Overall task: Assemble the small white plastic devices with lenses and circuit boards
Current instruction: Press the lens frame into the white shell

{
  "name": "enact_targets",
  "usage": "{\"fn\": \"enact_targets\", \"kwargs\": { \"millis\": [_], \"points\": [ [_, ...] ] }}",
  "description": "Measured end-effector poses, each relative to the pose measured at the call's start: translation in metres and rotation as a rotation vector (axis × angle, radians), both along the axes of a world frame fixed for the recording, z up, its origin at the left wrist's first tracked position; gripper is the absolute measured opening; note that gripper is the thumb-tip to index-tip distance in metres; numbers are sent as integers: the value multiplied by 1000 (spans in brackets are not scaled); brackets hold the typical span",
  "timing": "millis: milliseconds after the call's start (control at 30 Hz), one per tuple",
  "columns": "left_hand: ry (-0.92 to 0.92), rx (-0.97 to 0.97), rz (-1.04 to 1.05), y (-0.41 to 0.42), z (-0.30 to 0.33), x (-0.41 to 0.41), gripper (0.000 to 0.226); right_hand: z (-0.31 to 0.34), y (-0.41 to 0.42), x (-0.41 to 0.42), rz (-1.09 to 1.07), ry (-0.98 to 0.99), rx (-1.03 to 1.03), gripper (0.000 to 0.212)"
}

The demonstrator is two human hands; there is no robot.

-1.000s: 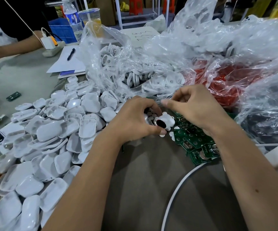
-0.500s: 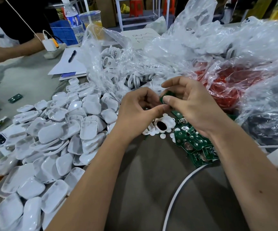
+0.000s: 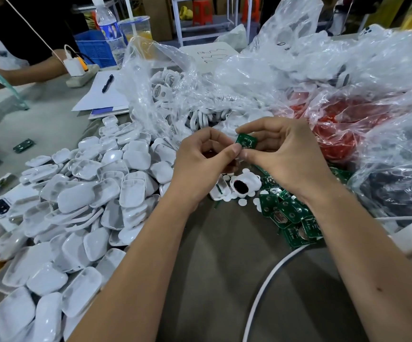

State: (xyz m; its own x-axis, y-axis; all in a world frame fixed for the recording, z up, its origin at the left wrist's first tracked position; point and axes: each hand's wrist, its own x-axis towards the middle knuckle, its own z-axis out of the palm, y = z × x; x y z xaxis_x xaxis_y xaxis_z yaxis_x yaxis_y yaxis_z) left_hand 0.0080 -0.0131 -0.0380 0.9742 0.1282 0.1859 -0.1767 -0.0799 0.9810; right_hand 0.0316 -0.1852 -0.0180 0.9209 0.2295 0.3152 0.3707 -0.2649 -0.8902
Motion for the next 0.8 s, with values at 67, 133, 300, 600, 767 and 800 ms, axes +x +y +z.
{"fn": "enact_targets", "kwargs": {
  "millis": [67, 133, 300, 600, 767, 800],
  "points": [
    [1, 18, 1, -1, 0, -1, 11, 0, 0, -1, 16, -1, -9, 35],
    [14, -18, 1, -2, 0, -1, 11, 1, -1, 0, 22, 23, 27, 33],
    [62, -215, -50, -5, 6, 0, 8, 8, -5, 1, 191, 299, 392, 19],
    [205, -515, -114, -5, 15, -1, 10, 6, -11, 3, 265, 93, 290, 26],
    [8, 58, 103, -5, 7, 0, 20, 3, -9, 5, 40, 11, 241, 10],
    [-59, 265, 132, -6, 5, -2, 20, 3, -10, 6, -12, 26, 254, 8]
  ]
}}
